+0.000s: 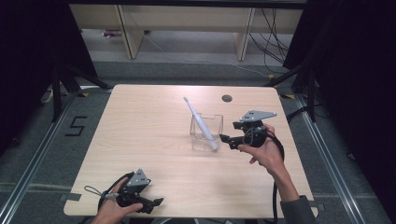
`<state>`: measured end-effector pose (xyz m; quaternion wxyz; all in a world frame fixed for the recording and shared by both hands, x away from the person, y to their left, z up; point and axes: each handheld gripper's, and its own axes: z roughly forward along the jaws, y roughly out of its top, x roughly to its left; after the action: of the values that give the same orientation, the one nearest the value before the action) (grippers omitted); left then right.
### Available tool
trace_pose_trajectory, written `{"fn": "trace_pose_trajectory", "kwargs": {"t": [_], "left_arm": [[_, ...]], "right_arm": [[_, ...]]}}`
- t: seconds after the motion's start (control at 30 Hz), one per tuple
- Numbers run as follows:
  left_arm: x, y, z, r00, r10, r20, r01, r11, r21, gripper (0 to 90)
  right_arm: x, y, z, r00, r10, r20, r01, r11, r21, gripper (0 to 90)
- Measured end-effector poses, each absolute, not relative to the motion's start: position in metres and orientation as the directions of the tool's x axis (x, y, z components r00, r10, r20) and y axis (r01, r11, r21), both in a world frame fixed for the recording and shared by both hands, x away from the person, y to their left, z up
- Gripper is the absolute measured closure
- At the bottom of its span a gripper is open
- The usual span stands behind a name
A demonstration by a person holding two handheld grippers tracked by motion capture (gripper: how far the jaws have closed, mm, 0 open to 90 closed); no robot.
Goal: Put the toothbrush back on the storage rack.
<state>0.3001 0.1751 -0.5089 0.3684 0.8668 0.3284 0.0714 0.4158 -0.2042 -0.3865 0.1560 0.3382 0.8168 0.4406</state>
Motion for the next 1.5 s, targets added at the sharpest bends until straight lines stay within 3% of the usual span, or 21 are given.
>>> {"fn": "trace_pose_trajectory", "kwargs": {"t": [1.13, 1.17, 1.2, 1.5], "left_arm": [[0.3, 0.175, -0.509, 0.775, 0.621, -0.117, 0.515, -0.513, 0.687, 14.8], [0.3, 0.175, -0.509, 0.775, 0.621, -0.118, 0.515, -0.512, 0.688, 14.8], [0.3, 0.175, -0.508, 0.775, 0.622, -0.117, 0.515, -0.512, 0.687, 14.8], [0.3, 0.175, -0.509, 0.775, 0.622, -0.116, 0.514, -0.512, 0.688, 14.8]], "right_arm": [[0.383, -0.238, -0.412, -0.704, 0.708, 0.055, 0.442, 0.376, 0.814, 25.1], [0.379, -0.237, -0.412, -0.691, 0.718, 0.085, 0.475, 0.362, 0.802, 25.1], [0.38, -0.238, -0.413, -0.706, 0.707, 0.05, 0.441, 0.383, 0.812, 25.1], [0.371, -0.239, -0.421, -0.719, 0.693, 0.056, 0.44, 0.391, 0.809, 25.1]]}}
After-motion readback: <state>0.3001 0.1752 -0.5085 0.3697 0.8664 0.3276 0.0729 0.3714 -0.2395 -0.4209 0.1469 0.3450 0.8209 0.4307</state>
